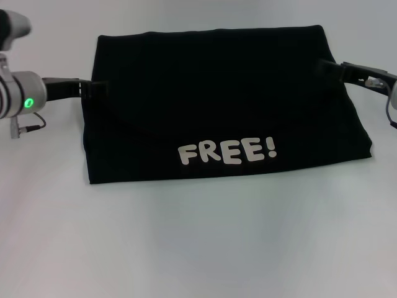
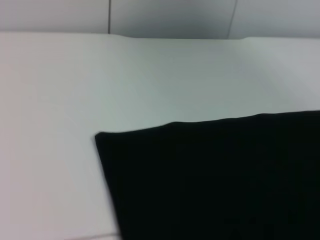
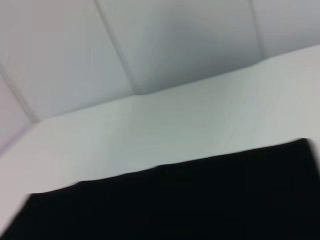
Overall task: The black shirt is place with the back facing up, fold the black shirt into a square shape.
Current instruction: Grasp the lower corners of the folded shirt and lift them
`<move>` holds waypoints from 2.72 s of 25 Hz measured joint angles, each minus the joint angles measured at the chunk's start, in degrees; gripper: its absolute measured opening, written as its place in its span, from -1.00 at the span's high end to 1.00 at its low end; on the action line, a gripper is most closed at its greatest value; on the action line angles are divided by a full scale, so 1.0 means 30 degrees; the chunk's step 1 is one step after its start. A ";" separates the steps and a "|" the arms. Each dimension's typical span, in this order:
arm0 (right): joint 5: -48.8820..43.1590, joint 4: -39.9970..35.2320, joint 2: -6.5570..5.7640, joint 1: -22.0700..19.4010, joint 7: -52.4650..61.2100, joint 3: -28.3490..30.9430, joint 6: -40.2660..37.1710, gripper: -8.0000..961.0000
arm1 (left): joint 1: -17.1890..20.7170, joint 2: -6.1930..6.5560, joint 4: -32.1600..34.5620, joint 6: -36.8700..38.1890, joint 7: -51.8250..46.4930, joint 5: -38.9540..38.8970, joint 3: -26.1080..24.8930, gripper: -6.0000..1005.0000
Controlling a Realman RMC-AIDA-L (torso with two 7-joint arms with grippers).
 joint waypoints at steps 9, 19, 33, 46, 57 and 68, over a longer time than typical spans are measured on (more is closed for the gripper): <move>-0.0076 -0.0468 -0.1161 -0.1914 0.0078 -0.1176 -0.6031 -0.41 | 0.4101 -0.1393 0.6098 0.7744 -0.1860 -0.1069 0.0039 -0.69; -0.0088 -0.0926 -0.1665 -0.2209 -0.0203 -0.5475 -0.8719 -0.42 | 0.5321 -0.1310 0.4442 0.9007 -0.2109 -0.1052 0.0029 -0.77; 0.0030 -0.1705 -0.1535 -0.2227 -0.0244 -0.6011 -0.9728 -0.43 | 0.4980 -0.1330 0.2864 0.8074 -0.2151 -0.0872 0.0563 -0.79; 0.0051 -0.1711 -0.1392 -0.2408 -0.0298 -0.5712 -0.9491 -0.43 | 0.5057 -0.1275 0.3003 0.8820 -0.2018 -0.0476 0.0585 -0.76; 0.0051 -0.1710 -0.1316 -0.2512 -0.0389 -0.5273 -0.9492 -0.42 | 0.4865 -0.1146 0.2993 0.7695 -0.2090 -0.0075 0.0885 -0.54; 0.0050 -0.1708 -0.1327 -0.2579 -0.0390 -0.5199 -0.9523 -0.41 | 0.4743 -0.1044 0.2915 0.7900 -0.2155 0.0482 0.0994 0.36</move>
